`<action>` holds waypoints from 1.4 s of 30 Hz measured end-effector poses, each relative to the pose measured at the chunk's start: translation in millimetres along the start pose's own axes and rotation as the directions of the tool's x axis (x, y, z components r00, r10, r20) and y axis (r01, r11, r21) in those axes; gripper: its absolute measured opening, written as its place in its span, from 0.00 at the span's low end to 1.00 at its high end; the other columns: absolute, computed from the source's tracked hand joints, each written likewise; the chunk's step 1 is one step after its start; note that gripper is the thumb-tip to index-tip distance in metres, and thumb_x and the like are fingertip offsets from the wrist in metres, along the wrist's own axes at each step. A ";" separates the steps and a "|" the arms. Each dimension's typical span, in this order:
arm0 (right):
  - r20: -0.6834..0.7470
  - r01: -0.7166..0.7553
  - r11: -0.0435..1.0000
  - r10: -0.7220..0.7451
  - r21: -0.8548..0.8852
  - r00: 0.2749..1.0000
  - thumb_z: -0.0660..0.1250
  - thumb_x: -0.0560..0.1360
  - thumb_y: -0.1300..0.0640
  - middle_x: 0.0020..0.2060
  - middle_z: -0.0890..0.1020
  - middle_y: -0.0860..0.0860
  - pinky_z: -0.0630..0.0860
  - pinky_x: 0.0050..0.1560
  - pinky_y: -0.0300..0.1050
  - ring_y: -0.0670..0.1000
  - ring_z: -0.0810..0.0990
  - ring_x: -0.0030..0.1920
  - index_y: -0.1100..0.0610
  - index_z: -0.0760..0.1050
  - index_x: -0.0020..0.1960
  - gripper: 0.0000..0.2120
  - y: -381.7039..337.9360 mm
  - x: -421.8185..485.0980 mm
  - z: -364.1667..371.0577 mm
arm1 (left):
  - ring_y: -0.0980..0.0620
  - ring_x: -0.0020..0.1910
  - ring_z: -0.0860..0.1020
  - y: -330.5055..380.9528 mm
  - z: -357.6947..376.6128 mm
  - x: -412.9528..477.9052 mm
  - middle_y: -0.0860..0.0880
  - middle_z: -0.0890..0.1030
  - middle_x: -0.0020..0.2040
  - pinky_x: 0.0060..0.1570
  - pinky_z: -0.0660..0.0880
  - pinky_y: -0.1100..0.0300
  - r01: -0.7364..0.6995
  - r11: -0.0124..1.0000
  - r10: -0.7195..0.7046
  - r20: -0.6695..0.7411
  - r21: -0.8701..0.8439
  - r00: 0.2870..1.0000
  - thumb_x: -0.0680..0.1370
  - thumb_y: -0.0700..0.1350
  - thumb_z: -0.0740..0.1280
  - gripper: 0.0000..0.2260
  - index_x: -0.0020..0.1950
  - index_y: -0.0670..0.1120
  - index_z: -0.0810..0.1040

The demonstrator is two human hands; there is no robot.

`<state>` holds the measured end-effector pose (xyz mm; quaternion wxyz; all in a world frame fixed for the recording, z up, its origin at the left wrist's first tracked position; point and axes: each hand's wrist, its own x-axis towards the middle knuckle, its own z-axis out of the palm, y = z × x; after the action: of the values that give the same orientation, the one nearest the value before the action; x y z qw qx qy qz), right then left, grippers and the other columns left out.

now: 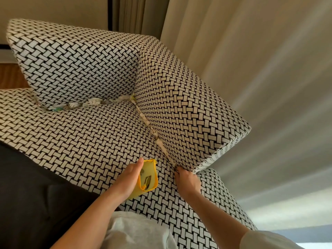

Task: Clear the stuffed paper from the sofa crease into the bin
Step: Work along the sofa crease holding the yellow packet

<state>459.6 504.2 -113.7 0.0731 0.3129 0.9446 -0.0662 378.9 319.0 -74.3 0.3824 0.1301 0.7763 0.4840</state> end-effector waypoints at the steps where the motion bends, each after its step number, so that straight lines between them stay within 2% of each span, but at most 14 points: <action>1: -0.036 0.007 1.000 -0.007 0.007 0.999 0.54 0.81 0.53 0.45 0.82 0.50 0.67 0.29 0.34 0.47 0.73 0.35 0.52 0.72 0.60 0.12 -0.6 -0.2 0.9 | 0.49 0.53 0.73 0.1 -0.8 -0.4 0.43 0.75 0.56 0.47 0.66 0.58 0.000 1.000 0.000 -0.003 0.002 1.000 0.76 0.66 0.41 0.29 0.60 0.48 0.69; 5: -0.182 0.044 0.998 -0.037 0.036 0.983 0.56 0.81 0.54 0.33 0.79 0.46 0.60 0.23 0.30 0.43 0.69 0.25 0.52 0.77 0.50 0.11 3.4 -3.1 10.5 | 0.53 0.48 0.71 0.6 -0.3 -0.8 0.47 0.73 0.52 0.44 0.65 0.59 0.008 1.000 -0.008 0.000 -0.005 1.000 0.76 0.65 0.41 0.25 0.56 0.51 0.67; 7: -0.274 0.109 0.992 -0.087 0.067 0.958 0.67 0.75 0.58 0.23 0.73 0.44 0.53 0.18 0.27 0.39 0.58 0.18 0.52 0.78 0.40 0.05 6.1 -6.0 16.2 | 0.53 0.49 0.72 -1.0 -0.5 0.3 0.47 0.74 0.54 0.48 0.65 0.57 0.025 1.000 -0.025 0.002 -0.012 1.000 0.76 0.66 0.41 0.25 0.57 0.51 0.67; 9: -0.338 0.187 0.980 -0.154 0.068 0.929 0.74 0.68 0.62 0.16 0.70 0.45 0.47 0.15 0.27 0.42 0.54 0.15 0.51 0.78 0.34 0.09 10.6 -8.0 17.9 | 0.52 0.51 0.73 -2.4 -0.8 2.3 0.45 0.75 0.54 0.47 0.66 0.57 0.026 1.000 -0.026 0.003 -0.008 1.000 0.75 0.67 0.41 0.28 0.58 0.50 0.68; 12: -0.402 0.268 0.960 -0.214 0.083 0.890 0.68 0.72 0.56 0.15 0.67 0.44 0.43 0.14 0.28 0.41 0.52 0.16 0.51 0.78 0.35 0.07 17.8 -10.1 15.6 | 0.50 0.49 0.73 -0.9 -0.5 2.5 0.45 0.75 0.51 0.42 0.66 0.61 0.008 1.000 -0.008 0.002 -0.011 1.000 0.76 0.65 0.42 0.25 0.53 0.50 0.69; 15: -0.377 0.288 0.955 -0.244 0.065 0.894 0.61 0.73 0.52 0.16 0.63 0.42 0.45 0.12 0.32 0.39 0.49 0.16 0.51 0.76 0.36 0.09 22.0 -6.7 14.7 | 0.51 0.44 0.70 0.5 0.4 2.0 0.48 0.71 0.47 0.39 0.64 0.64 0.000 1.000 0.000 0.005 -0.031 1.000 0.77 0.64 0.42 0.20 0.46 0.52 0.66; 17: -0.294 0.224 0.974 -0.223 -0.032 0.929 0.61 0.76 0.51 0.18 0.69 0.44 0.45 0.17 0.27 0.39 0.57 0.18 0.53 0.77 0.42 0.09 24.3 -7.6 15.2 | 0.48 0.47 0.73 -1.4 -0.1 3.0 0.44 0.74 0.49 0.41 0.65 0.63 0.008 1.000 -0.008 0.005 -0.027 1.000 0.77 0.64 0.42 0.24 0.49 0.49 0.68; 20: -0.034 0.192 0.967 -0.201 -0.170 0.979 0.56 0.81 0.53 0.38 0.80 0.48 0.64 0.26 0.33 0.46 0.73 0.32 0.54 0.69 0.60 0.10 24.0 -6.7 11.1 | 0.42 0.56 0.75 -5.2 -0.7 5.9 0.38 0.76 0.57 0.46 0.68 0.60 0.021 1.000 -0.021 -0.002 -0.023 1.000 0.76 0.66 0.42 0.30 0.57 0.45 0.71; 23: 0.081 0.185 0.957 -0.171 -0.222 0.982 0.55 0.81 0.59 0.49 0.80 0.52 0.70 0.36 0.36 0.48 0.79 0.44 0.57 0.66 0.64 0.12 11.8 -8.0 -3.0 | 0.42 0.54 0.76 -4.7 -0.1 6.0 0.40 0.76 0.51 0.47 0.69 0.58 0.020 0.999 -0.019 0.011 -0.043 1.000 0.74 0.68 0.42 0.35 0.59 0.42 0.71; 28: 0.196 0.103 0.966 -0.056 -0.237 0.979 0.59 0.79 0.61 0.51 0.80 0.53 0.77 0.46 0.40 0.50 0.80 0.49 0.57 0.69 0.62 0.12 3.1 -2.5 -5.8 | 0.45 0.55 0.74 -5.5 -0.6 4.1 0.42 0.76 0.56 0.50 0.69 0.56 0.035 0.999 -0.034 0.021 -0.035 0.999 0.72 0.69 0.42 0.33 0.59 0.47 0.70; 34: 0.134 0.138 0.961 -0.108 -0.238 0.985 0.56 0.80 0.59 0.51 0.80 0.54 0.79 0.50 0.41 0.50 0.80 0.49 0.58 0.67 0.64 0.13 8.4 -4.1 2.0 | 0.50 0.53 0.74 -7.0 -5.7 1.3 0.45 0.76 0.55 0.54 0.69 0.53 0.049 0.998 -0.049 0.008 -0.030 0.999 0.73 0.70 0.43 0.30 0.58 0.50 0.69; 38: 0.038 0.128 0.987 -0.125 -0.098 0.991 0.53 0.82 0.55 0.39 0.79 0.48 0.75 0.33 0.33 0.43 0.78 0.34 0.57 0.69 0.57 0.10 11.5 -7.5 0.0 | 0.50 0.52 0.73 -3.4 -5.7 -1.5 0.44 0.75 0.57 0.43 0.67 0.61 0.030 1.000 -0.029 0.006 -0.007 1.000 0.75 0.67 0.42 0.28 0.60 0.50 0.68; 40: -0.071 0.138 0.987 -0.133 0.082 0.989 0.53 0.82 0.53 0.29 0.72 0.44 0.64 0.24 0.31 0.40 0.68 0.25 0.55 0.72 0.48 0.11 3.9 -12.6 -6.4 | 0.51 0.51 0.73 -2.8 -6.0 -1.6 0.44 0.74 0.58 0.39 0.65 0.64 0.023 1.000 -0.023 0.014 -0.001 1.000 0.76 0.67 0.42 0.28 0.61 0.50 0.68; 42: -0.191 0.192 0.912 -0.129 0.363 0.973 0.58 0.80 0.55 0.24 0.69 0.44 0.61 0.23 0.32 0.42 0.64 0.23 0.55 0.72 0.40 0.11 -11.2 -21.0 -15.3 | 0.51 0.50 0.73 -2.9 -6.4 -1.1 0.45 0.75 0.56 0.38 0.65 0.65 0.018 1.000 -0.017 0.023 -0.015 1.000 0.76 0.66 0.42 0.29 0.60 0.49 0.69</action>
<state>468.0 485.7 -94.1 -0.0721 0.2465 0.9393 -0.2276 375.5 312.8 -74.7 0.3964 0.1257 0.7692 0.4851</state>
